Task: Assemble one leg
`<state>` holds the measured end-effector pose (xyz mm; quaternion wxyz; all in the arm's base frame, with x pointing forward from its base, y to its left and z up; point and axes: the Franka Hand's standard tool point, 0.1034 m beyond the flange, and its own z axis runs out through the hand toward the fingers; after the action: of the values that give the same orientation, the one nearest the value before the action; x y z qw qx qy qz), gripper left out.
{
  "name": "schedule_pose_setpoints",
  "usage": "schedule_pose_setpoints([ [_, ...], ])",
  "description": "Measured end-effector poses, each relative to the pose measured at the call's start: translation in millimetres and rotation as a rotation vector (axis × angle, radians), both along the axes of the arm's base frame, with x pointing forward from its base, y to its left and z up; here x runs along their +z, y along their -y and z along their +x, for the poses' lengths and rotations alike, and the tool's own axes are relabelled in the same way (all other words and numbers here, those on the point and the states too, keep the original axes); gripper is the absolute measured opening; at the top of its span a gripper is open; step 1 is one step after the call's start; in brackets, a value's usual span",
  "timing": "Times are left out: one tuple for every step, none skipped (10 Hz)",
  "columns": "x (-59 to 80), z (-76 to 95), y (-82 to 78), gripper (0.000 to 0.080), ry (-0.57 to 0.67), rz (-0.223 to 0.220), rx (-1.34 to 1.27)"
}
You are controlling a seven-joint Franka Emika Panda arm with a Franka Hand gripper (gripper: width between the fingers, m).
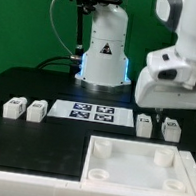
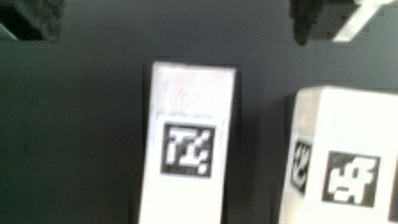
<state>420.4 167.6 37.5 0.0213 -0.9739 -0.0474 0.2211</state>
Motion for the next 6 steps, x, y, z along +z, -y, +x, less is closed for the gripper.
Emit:
schedule_pose_setpoints([
  [-4.6,-4.7,-2.2,0.0649,-0.066,-0.01,0.004],
  [-3.4,-9.6,-2.0,0.0649,-0.167,-0.024,0.012],
  [-5.0,-7.7,-2.1,0.0649,-0.229,-0.028,0.015],
  [-3.8,-13.0,-0.5,0.0649,-0.338,-0.042,0.025],
  [-5.5,-13.9,-0.6,0.0649,-0.482,-0.054,0.038],
  [-7.7,-14.6,-0.5,0.0649,-0.566,-0.059,0.047],
])
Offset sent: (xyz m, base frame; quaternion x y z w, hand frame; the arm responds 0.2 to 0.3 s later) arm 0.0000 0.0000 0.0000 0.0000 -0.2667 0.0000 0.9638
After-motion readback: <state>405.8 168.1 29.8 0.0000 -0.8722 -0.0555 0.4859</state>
